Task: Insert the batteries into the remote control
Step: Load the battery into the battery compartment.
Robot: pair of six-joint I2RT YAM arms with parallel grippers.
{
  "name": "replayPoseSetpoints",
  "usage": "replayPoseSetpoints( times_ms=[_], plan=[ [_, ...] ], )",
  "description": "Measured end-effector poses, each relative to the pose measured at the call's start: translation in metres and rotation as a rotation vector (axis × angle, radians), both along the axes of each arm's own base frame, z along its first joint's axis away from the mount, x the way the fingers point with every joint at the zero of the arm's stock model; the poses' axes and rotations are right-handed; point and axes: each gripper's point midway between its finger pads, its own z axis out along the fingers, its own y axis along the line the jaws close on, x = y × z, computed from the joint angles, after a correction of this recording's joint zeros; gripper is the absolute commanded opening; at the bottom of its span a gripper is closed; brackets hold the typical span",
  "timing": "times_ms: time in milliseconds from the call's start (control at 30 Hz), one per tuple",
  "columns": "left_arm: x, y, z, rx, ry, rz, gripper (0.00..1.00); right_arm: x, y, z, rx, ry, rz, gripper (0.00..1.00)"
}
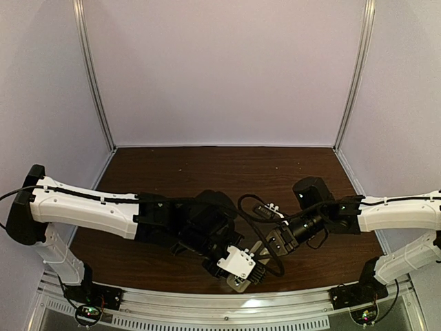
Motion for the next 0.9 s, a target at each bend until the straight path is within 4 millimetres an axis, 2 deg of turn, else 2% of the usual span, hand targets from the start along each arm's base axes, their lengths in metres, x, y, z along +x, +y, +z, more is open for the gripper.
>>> replayPoseSetpoints(
  times_ms=[533, 900],
  plan=[
    [-0.001, -0.002, -0.008, 0.023, 0.004, -0.009, 0.11, -0.003, -0.002, -0.005, -0.027, 0.011, 0.002, 0.00],
    [-0.003, -0.004, -0.011, 0.044, -0.017, -0.024, 0.04, -0.004, -0.004, -0.008, -0.041, 0.021, 0.002, 0.00]
  ],
)
